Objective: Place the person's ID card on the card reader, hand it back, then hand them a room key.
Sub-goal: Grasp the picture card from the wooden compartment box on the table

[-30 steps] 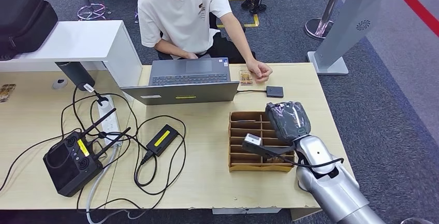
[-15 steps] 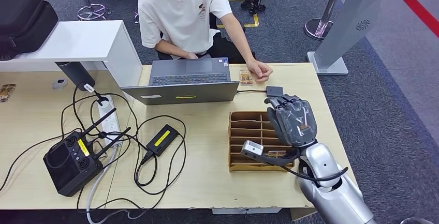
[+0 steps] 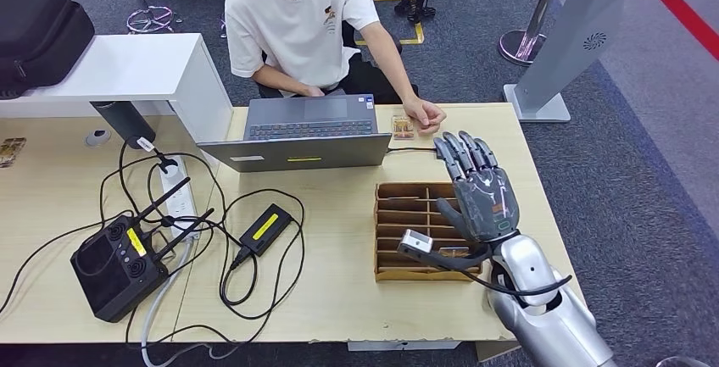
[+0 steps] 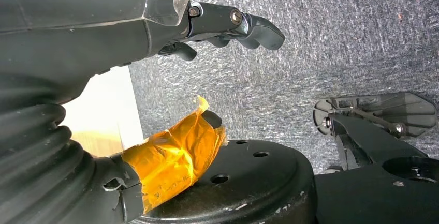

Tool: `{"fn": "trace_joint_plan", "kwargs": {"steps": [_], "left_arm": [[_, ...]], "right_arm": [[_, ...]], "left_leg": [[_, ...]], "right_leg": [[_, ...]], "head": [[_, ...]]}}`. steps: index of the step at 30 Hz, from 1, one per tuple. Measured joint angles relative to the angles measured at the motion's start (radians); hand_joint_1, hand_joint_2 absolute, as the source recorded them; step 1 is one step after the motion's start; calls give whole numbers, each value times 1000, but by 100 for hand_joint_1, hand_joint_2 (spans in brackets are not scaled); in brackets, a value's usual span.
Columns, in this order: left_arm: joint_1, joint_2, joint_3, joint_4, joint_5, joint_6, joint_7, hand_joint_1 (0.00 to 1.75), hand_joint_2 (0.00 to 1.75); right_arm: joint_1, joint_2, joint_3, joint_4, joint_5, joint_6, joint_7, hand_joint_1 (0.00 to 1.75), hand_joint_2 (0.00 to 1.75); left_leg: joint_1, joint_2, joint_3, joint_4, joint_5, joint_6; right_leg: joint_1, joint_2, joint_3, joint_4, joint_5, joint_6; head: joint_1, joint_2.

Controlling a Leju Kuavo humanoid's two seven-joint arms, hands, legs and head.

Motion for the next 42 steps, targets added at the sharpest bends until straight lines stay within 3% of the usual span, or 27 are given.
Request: {"fn": "trace_joint_plan", "kwargs": {"steps": [14, 38, 39, 42], "left_arm": [[0, 0, 0, 0, -2, 0, 6, 0, 175], [0, 0, 0, 0, -5, -2, 8, 0, 175], [0, 0, 0, 0, -6, -2, 8, 0, 175], [0, 0, 0, 0, -6, -2, 9, 0, 175]], "right_arm": [[-2, -2, -4, 63, -21, 39, 0, 0, 175], [-29, 1, -58, 215, -36, -14, -8, 0, 175], [-30, 2, -60, 217, -36, -15, -10, 5, 175], [-30, 3, -64, 222, -36, -15, -13, 100, 175]], "left_leg": [[0, 0, 0, 0, 0, 0], [0, 0, 0, 0, 0, 0], [0, 0, 0, 0, 0, 0], [0, 0, 0, 0, 0, 0]], "right_leg": [[0, 0, 0, 0, 0, 0], [0, 0, 0, 0, 0, 0], [0, 0, 0, 0, 0, 0], [0, 0, 0, 0, 0, 0]], "head": [[0, 0], [0, 0], [0, 0], [0, 0]]}}
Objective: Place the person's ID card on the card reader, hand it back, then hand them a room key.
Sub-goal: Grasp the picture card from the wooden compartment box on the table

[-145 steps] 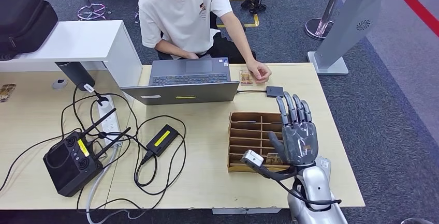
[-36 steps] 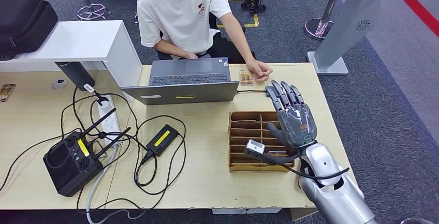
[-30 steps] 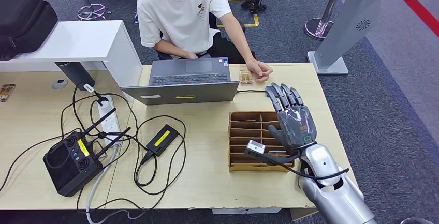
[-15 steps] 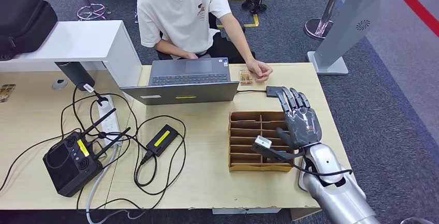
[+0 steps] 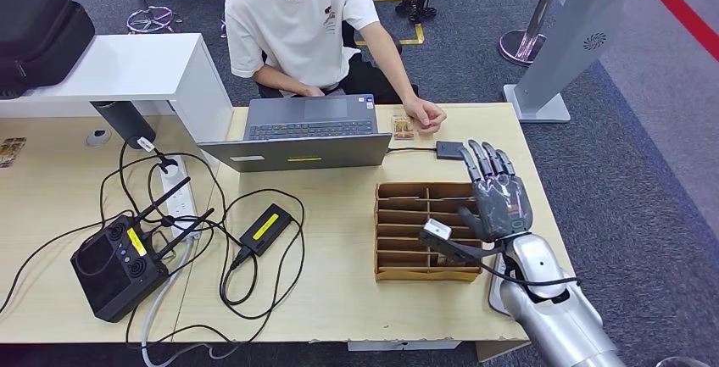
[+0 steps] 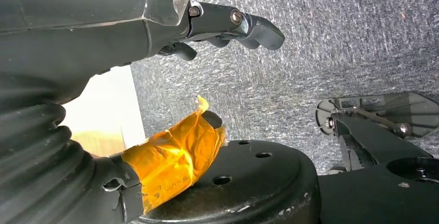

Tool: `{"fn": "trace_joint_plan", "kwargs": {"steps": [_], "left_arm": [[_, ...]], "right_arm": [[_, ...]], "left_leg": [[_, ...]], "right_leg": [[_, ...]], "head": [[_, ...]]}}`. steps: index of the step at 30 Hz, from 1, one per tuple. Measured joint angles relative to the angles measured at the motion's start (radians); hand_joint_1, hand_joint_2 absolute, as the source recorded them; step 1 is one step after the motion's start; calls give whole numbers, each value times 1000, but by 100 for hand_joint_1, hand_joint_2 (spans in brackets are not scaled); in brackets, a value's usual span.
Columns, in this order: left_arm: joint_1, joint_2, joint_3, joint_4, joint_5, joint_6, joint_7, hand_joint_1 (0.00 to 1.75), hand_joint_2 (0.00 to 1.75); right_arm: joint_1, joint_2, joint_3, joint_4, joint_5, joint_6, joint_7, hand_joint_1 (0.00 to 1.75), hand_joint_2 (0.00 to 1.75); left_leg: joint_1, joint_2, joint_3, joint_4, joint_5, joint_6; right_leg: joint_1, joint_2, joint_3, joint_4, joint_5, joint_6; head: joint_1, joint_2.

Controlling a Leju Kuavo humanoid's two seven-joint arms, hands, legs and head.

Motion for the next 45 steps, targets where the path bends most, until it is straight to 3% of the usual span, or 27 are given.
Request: {"fn": "trace_joint_plan", "kwargs": {"steps": [1, 6, 10, 14, 37, 39, 41, 43, 45], "left_arm": [[0, 0, 0, 0, 0, 0, 0, 0, 175], [0, 0, 0, 0, 0, 0, 0, 0, 175], [0, 0, 0, 0, 0, 0, 0, 0, 175], [0, 0, 0, 0, -1, 0, 0, 0, 175], [0, 0, 0, 0, 0, -1, 0, 0, 175], [0, 0, 0, 0, 0, -1, 0, 0, 175], [0, 0, 0, 0, -1, 0, 0, 0, 175], [0, 0, 0, 0, -2, 1, 0, 0, 175], [0, 0, 0, 0, -3, 2, 0, 0, 175]], "right_arm": [[0, 0, -1, 2, 0, 0, -2, 127, 175], [2, 4, -7, 5, -16, 1, -12, 131, 175], [3, 5, -13, 5, -27, 1, -20, 154, 175], [6, 5, -19, 4, -40, 2, -26, 165, 175], [34, 5, -42, -19, -72, 9, -43, 169, 175], [36, 5, -43, -24, -68, -7, -51, 136, 175], [44, 6, -49, -39, -57, -55, -66, 51, 175], [56, 11, -59, -62, -41, -114, -80, 0, 175], [72, 20, -72, -91, -21, -150, -92, 0, 175]], "left_leg": [[0, 0, 0, 0, 0, 0], [0, 0, 0, 0, 0, 0], [0, 0, 0, 0, 0, 0], [0, 0, 0, 0, 0, 0], [0, 0, 0, 0, 0, 0], [0, 0, 0, 0, 0, 0], [0, 0, 0, 0, 0, 0], [0, 0, 0, 0, 0, 0], [0, 0, 0, 0, 0, 0]], "right_leg": [[0, 0, 0, 0, 0, 0], [0, 0, 0, 0, 0, 0], [0, 0, 0, 0, 0, 0], [0, 0, 0, 0, 0, 0], [0, 0, 0, 0, 0, 0], [0, 0, 0, 0, 0, 0], [0, 0, 0, 0, 0, 0], [0, 0, 0, 0, 0, 0], [0, 0, 0, 0, 0, 0]], "head": [[0, 0], [0, 0], [0, 0], [0, 0], [0, 0], [0, 0], [0, 0], [0, 0], [0, 0]]}}
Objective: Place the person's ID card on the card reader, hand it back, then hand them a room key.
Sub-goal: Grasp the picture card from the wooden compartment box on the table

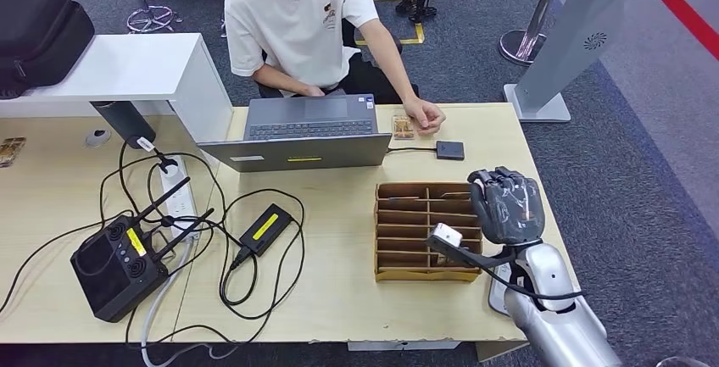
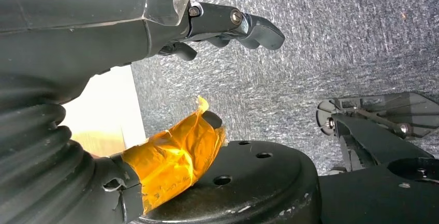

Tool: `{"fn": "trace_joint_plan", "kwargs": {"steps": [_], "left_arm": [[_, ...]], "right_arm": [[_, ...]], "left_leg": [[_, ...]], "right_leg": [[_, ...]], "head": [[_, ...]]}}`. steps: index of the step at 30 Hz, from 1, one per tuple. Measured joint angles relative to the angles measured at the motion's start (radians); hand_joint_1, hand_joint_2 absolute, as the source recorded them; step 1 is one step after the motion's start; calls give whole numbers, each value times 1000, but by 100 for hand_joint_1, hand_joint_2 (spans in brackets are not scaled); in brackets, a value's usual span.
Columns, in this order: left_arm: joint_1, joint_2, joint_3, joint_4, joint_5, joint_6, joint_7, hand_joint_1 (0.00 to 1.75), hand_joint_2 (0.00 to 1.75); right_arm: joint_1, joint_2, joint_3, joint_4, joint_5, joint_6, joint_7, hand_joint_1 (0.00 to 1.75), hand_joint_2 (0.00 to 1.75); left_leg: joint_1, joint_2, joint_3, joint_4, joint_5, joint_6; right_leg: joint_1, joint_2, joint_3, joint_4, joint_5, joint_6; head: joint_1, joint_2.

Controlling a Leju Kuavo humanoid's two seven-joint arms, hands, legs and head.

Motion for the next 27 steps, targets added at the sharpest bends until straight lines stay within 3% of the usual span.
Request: {"fn": "trace_joint_plan", "kwargs": {"steps": [11, 27], "left_arm": [[0, 0, 0, 0, -2, 0, 1, 0, 175], [-1, 0, 0, 0, -15, -3, 4, 0, 175]], "right_arm": [[49, 36, -43, -92, 42, -10, -15, 0, 175], [-20, 72, -15, 37, 47, 32, 16, 0, 175]], "left_leg": [[0, 0, 0, 0, 0, 0], [0, 0, 0, 0, 0, 0]], "right_leg": [[0, 0, 0, 0, 0, 0], [0, 0, 0, 0, 0, 0]], "head": [[0, 0], [0, 0]]}}
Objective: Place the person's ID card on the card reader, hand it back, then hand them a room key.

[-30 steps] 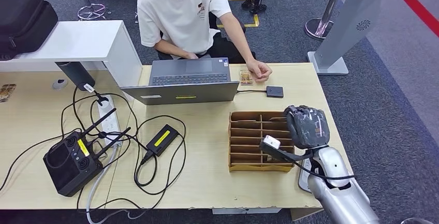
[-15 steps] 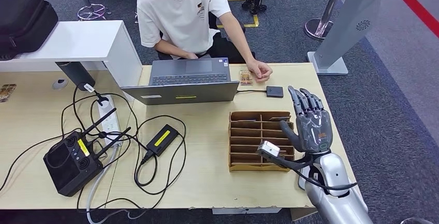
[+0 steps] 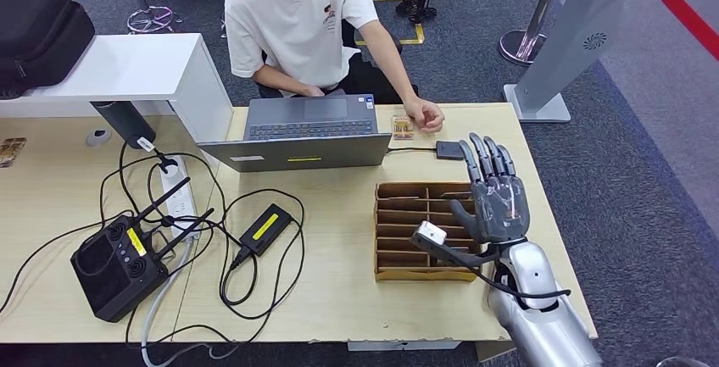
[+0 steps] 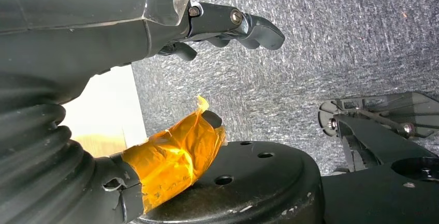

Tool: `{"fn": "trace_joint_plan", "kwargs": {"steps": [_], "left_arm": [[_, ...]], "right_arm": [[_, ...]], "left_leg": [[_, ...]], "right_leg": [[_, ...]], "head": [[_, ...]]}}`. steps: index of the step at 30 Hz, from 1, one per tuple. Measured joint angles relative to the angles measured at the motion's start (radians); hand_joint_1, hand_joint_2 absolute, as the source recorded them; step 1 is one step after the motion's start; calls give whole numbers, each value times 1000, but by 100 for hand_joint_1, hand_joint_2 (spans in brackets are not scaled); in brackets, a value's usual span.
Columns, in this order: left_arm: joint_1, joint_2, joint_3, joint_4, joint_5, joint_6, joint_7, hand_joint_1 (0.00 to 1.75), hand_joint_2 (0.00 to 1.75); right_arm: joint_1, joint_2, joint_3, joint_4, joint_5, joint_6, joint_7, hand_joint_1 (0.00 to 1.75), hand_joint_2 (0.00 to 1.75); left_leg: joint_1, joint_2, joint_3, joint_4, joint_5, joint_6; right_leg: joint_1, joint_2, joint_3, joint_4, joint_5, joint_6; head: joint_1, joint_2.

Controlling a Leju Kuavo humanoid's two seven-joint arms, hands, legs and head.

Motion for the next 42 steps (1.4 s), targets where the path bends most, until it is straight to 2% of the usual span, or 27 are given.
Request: {"fn": "trace_joint_plan", "kwargs": {"steps": [15, 42], "left_arm": [[0, 0, 0, 0, -3, 0, 0, 0, 175], [0, 0, 0, 0, -4, 0, -3, 0, 175]], "right_arm": [[-36, 15, 13, 72, 6, 2, 8, 0, 175], [-44, 15, 27, 136, -1, -2, 26, 0, 175]], "left_leg": [[0, 0, 0, 0, 0, 0], [0, 0, 0, 0, 0, 0]], "right_leg": [[0, 0, 0, 0, 0, 0], [0, 0, 0, 0, 0, 0]], "head": [[0, 0], [0, 0]]}}
